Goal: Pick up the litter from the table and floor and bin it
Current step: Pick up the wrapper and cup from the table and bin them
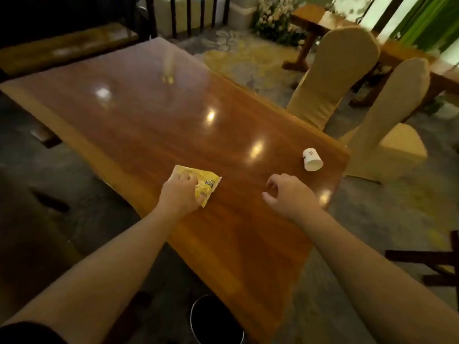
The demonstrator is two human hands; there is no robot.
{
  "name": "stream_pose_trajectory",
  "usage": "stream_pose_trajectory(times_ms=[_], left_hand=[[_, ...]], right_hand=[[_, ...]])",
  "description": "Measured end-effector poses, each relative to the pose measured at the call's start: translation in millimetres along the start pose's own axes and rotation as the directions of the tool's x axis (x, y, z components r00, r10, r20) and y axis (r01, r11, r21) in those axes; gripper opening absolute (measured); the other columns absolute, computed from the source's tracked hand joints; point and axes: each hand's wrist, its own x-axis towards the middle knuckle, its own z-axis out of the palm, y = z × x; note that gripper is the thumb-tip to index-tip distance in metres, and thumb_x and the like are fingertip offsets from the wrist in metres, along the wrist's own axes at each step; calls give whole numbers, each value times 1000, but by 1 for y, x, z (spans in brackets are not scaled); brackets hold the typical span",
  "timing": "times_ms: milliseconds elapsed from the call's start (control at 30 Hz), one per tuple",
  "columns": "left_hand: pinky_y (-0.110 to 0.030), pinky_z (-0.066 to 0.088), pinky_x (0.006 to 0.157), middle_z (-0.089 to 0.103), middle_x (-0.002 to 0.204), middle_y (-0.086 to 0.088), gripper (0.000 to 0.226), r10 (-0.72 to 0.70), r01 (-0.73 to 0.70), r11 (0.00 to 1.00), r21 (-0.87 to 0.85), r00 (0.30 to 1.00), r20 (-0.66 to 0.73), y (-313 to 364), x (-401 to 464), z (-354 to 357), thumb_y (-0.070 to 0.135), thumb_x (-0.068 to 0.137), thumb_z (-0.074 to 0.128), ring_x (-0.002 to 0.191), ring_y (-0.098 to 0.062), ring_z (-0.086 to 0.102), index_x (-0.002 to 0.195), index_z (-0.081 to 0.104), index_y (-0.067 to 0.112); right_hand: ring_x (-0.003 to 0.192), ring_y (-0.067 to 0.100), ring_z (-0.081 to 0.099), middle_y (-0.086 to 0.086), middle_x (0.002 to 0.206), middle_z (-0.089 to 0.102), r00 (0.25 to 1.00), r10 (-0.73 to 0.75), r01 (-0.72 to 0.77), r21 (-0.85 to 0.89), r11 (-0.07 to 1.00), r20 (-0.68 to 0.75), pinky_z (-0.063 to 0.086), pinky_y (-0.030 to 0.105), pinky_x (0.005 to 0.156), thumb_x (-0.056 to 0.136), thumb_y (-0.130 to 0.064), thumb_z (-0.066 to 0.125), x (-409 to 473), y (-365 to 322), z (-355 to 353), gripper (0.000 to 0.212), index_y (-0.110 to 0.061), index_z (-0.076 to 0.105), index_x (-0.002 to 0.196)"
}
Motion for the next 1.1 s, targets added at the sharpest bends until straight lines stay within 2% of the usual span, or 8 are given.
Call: stream_pose_trajectory(times_ms=[167,300,500,633,733,867,1000,1100], left_hand=[[-49,53,87,54,141,-10,73,-213,214,977,3,971,105,28,21,46,65,79,61,124,-34,54,136,51,21],[-46,57,78,64,126,-12,50,-318,318,948,3,946,66,53,34,64,42,88,63,113,-34,59,129,59,15],[-38,57,62,75,99,-8,25,-264,264,965,-4,964,-17,96,41,63,23,86,69,85,-28,69,107,74,12],[-41,55,61,77,98,-7,21,-205,204,979,-17,977,-54,131,48,62,22,89,69,82,-27,70,106,77,13],[-40,53,67,77,103,-4,22,-163,160,987,-34,980,-112,150,59,61,24,90,69,89,-25,70,109,77,16],[-45,49,80,76,108,-2,23,-149,141,988,-64,976,-159,175,77,63,26,89,69,100,-27,68,110,76,19],[-47,51,81,75,105,-7,24,-109,96,991,-88,983,-150,183,82,64,25,87,71,97,-30,66,109,76,15],[-45,54,76,75,101,-9,23,-91,75,991,-113,986,-142,183,70,59,22,84,75,90,-30,66,105,77,12]], right_hand=[[105,20,56,2,114,62,995,-55,62,-70,996,88,55,39,86,93,-46,60,61,63,22,42,-21,59,127],[117,25,53,5,129,58,996,-17,26,-109,994,87,52,43,92,92,-47,60,118,127,27,50,-22,55,136],[133,40,38,16,149,41,977,210,-204,-146,968,32,44,55,101,91,-48,61,187,214,34,65,-19,41,146],[132,44,39,18,154,31,948,317,-315,-89,945,14,42,54,102,89,-52,64,215,252,47,79,-22,28,153],[125,43,47,18,145,37,930,365,-364,-36,931,42,47,50,95,86,-53,67,226,265,60,85,-21,24,153],[117,39,53,16,138,41,943,331,-333,51,942,31,48,43,77,85,-41,70,225,275,80,85,-22,22,152],[120,36,51,13,141,42,971,234,-237,50,970,59,51,44,87,83,-42,72,202,270,90,88,-27,22,153],[114,33,54,10,137,46,989,136,-140,66,988,63,52,43,84,79,-43,75,166,255,96,87,-28,26,150]])
